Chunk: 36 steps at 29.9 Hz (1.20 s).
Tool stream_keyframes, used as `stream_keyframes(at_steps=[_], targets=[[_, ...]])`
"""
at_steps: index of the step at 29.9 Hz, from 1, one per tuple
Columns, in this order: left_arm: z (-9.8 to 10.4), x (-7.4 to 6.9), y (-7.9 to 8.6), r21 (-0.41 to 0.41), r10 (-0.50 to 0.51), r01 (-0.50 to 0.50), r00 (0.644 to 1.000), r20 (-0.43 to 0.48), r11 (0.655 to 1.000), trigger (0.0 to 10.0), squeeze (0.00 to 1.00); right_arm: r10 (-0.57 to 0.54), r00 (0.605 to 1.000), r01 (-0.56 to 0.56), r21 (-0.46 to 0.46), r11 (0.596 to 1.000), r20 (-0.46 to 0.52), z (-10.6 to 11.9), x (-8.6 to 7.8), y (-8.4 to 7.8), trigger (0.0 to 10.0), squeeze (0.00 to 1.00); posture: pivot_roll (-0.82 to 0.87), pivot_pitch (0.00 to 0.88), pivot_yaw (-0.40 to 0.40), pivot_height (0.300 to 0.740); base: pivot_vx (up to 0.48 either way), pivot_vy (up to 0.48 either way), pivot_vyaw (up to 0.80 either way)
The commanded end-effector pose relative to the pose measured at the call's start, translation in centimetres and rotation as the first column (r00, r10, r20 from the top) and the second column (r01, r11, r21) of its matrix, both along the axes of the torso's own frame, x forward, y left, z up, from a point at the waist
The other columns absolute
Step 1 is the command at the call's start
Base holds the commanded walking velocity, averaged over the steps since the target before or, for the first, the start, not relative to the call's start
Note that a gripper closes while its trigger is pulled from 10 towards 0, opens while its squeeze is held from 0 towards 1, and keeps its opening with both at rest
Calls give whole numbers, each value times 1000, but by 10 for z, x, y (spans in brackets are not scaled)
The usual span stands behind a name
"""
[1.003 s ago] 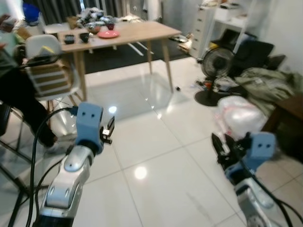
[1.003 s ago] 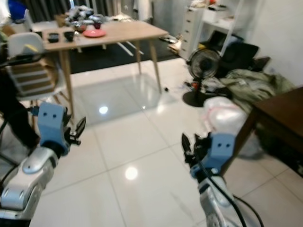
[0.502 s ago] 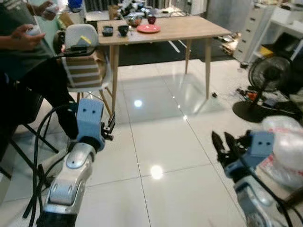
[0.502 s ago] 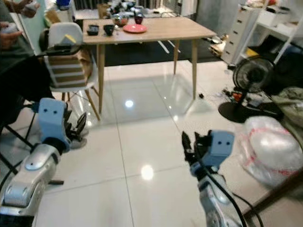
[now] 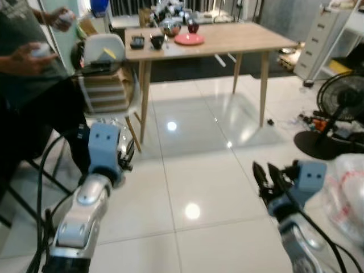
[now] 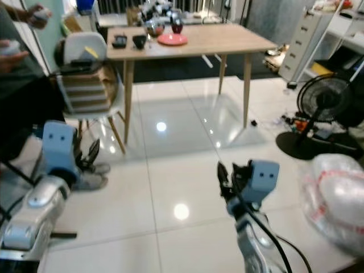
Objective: Setting the table
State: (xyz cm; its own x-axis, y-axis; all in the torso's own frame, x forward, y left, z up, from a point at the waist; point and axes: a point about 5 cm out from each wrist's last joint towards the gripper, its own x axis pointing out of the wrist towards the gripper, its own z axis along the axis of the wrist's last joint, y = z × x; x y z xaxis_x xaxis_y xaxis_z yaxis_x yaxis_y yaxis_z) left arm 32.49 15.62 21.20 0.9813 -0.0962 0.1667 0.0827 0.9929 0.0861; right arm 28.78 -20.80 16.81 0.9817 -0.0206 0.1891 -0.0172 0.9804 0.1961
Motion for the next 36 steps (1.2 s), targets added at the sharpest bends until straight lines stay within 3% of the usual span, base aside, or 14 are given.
stream_keyframes(at_steps=[1,17,21,28,31,36], targets=[[-5,-1,7,9,17,-17,1000,-20,1000,10000,0,-2,1000,2,2,1000,-19,-6,-1,3,10000,0,48,74,75,740,472,0,0],[-8,-1,3,-5,-5,5,1000,-24,1000,10000,0,-12,1000,12,-9,1000,-17,-6,1,1,10000,0,46,65,72,740,472,0,-464],[-7,-3,3,18,-10,9,1000,12,1000,10000,0,16,1000,-16,-43,999,9,-2,3,5,10000,0,46,65,72,740,472,0,0],[-8,-4,5,-11,12,-12,999,40,1000,10000,0,114,991,-101,-170,980,64,16,7,11,10000,0,53,59,57,740,472,0,0],[-8,-4,4,-25,15,-14,999,46,1000,10000,0,174,983,-155,-244,957,60,22,10,14,10000,0,55,57,43,740,472,0,0],[-9,-5,-1,-43,9,-6,998,55,999,10000,0,205,978,-186,-286,940,36,24,15,13,10000,0,59,58,19,740,472,0,0]])
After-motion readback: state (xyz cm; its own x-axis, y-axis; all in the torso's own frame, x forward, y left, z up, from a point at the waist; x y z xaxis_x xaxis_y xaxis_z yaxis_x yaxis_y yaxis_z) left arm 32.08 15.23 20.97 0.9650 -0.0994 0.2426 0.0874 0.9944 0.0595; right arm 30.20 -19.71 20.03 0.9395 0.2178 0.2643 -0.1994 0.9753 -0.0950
